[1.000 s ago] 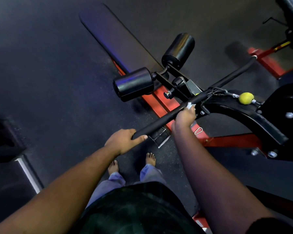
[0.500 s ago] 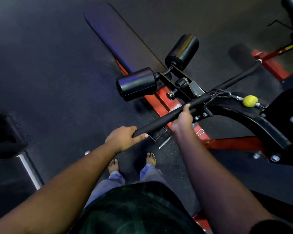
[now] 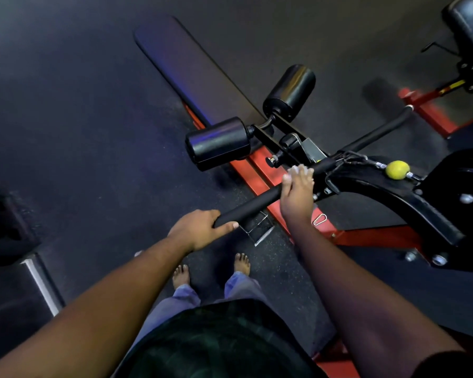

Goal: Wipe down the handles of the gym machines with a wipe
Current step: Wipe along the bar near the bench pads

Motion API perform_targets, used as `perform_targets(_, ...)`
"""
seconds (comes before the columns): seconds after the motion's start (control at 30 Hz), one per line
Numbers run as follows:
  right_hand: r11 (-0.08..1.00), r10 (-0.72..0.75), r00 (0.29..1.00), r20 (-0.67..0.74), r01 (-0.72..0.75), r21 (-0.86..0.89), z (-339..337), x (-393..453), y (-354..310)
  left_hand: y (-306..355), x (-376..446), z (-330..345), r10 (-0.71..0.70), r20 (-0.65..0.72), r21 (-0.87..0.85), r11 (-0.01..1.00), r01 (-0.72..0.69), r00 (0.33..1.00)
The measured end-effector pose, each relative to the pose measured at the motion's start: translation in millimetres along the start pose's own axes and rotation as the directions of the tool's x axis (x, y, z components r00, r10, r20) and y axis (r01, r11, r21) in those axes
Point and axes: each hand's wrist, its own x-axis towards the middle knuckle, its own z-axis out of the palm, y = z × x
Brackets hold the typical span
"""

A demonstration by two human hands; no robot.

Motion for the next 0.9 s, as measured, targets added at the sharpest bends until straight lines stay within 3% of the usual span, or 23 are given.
perform_targets(0.07, 0.972, -0.233, 0.965, 0.119, 0.234, -0.001, 0.9, -24.6, 1.8, 0.3, 0.9, -2.5, 0.003, 0.009, 0.009, 1.000, -0.003, 1.000)
perform_targets(0.13, 0.898, -0.410, 0.877, 0.249, 0.437, -0.060, -7.3, -27.7, 13.2, 0.0, 1.7, -3.5, 0.000, 0.023, 0.013, 1.000, -0.001, 1.000)
perform_targets(0.2, 0.821, -0.438, 0.843, 0.313, 0.517, -0.244, -24.7, 3.7, 34.3, -0.5, 1.7, -2.6, -0.008, 0.025, 0.008, 1.000, 0.008, 1.000)
perform_targets(0.3, 0.891, -0.148, 0.965, 0.216, 0.225, -0.395, -52.6, 73.1, 57.0, -0.5, 2.2, -2.7, -0.002, 0.013, 0.026, 1.000, 0.002, 1.000)
perform_targets(0.37, 0.914, -0.020, 0.983, 0.182, 0.092, -0.395, -58.2, 96.5, 59.2, -0.1, 2.7, -4.7, 0.005, 0.001, 0.034, 0.999, -0.005, 1.000)
perform_targets(0.47, 0.950, 0.034, 0.994, 0.105, 0.000, -0.312, -47.2, 78.6, 40.6, 0.2, 4.7, -11.1, 0.009, -0.001, 0.042, 0.999, -0.009, 1.000)
perform_targets(0.53, 0.978, -0.026, 0.994, 0.105, 0.047, -0.203, -35.1, 43.6, 15.8, -0.8, 5.8, -13.8, 0.013, 0.007, 0.052, 0.999, -0.013, 1.000)
perform_targets(0.63, 0.948, -0.266, 0.926, 0.270, 0.302, -0.102, -24.7, -4.5, -6.1, -0.8, 5.9, -11.9, 0.009, 0.023, 0.044, 0.999, -0.010, 1.000)
perform_targets(0.7, 0.875, -0.387, 0.862, 0.328, 0.456, -0.164, -32.2, 7.3, 8.0, 0.0, 4.6, -8.7, 0.003, 0.031, 0.036, 0.999, -0.004, 1.000)
perform_targets(0.73, 0.860, -0.374, 0.872, 0.316, 0.454, -0.232, -37.2, 23.8, 21.1, 0.2, 4.2, -6.8, 0.000, 0.036, 0.035, 0.999, -0.001, 0.999)
perform_targets(0.8, 0.927, -0.166, 0.963, 0.212, 0.225, -0.301, -48.4, 58.6, 41.6, 0.4, 3.7, -3.7, 0.004, 0.042, 0.036, 0.999, -0.006, 0.999)
perform_targets(0.83, 0.951, -0.048, 0.985, 0.166, 0.096, -0.294, -52.4, 70.3, 44.1, 0.3, 3.0, -2.7, 0.006, 0.040, 0.036, 0.999, -0.007, 0.999)
perform_targets(0.9, 0.963, 0.030, 0.993, 0.116, 0.002, -0.269, -44.5, 66.0, 28.5, 0.0, 2.3, -3.1, 0.004, 0.034, 0.035, 0.999, -0.005, 0.999)
